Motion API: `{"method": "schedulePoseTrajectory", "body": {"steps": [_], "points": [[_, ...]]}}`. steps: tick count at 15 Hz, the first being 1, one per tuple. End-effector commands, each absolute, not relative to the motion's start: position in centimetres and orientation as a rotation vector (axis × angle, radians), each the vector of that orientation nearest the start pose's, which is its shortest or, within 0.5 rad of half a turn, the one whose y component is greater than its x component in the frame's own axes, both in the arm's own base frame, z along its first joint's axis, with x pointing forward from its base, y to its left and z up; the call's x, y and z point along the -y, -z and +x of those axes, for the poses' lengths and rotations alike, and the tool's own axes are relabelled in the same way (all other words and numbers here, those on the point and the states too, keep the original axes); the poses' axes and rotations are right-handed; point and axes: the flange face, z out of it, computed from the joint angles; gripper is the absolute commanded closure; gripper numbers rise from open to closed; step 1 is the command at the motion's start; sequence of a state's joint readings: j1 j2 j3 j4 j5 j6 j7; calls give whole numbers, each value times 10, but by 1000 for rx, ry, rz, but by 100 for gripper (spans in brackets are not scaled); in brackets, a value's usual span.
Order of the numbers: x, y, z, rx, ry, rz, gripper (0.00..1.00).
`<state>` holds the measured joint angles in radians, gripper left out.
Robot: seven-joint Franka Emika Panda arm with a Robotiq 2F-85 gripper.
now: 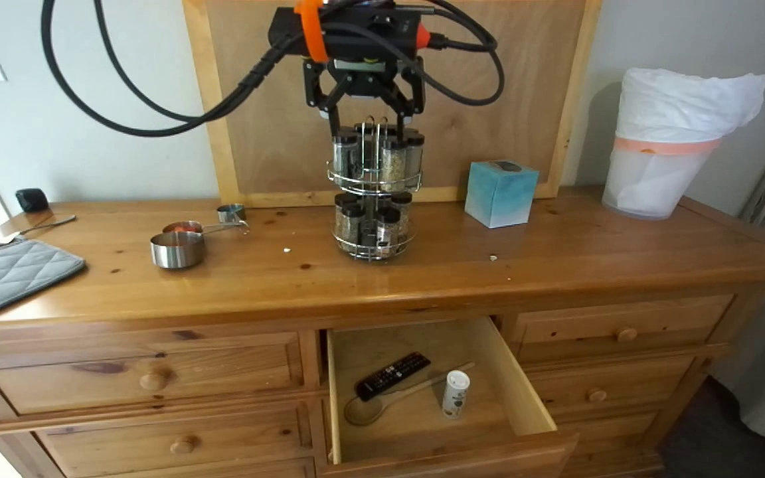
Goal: Remove one container from the salt rack and put it on the table
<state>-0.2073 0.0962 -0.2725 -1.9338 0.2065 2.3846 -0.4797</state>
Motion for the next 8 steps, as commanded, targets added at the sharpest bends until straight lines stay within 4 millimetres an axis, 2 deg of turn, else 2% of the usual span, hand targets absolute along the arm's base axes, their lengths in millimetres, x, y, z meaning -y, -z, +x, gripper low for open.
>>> {"method": "schedulePoseTrajectory", "body": {"steps": [1,8], "points": [[285,-462,557,-214,667,-3112,0],[304,-441,569,-257,717,-3081,0]]}}
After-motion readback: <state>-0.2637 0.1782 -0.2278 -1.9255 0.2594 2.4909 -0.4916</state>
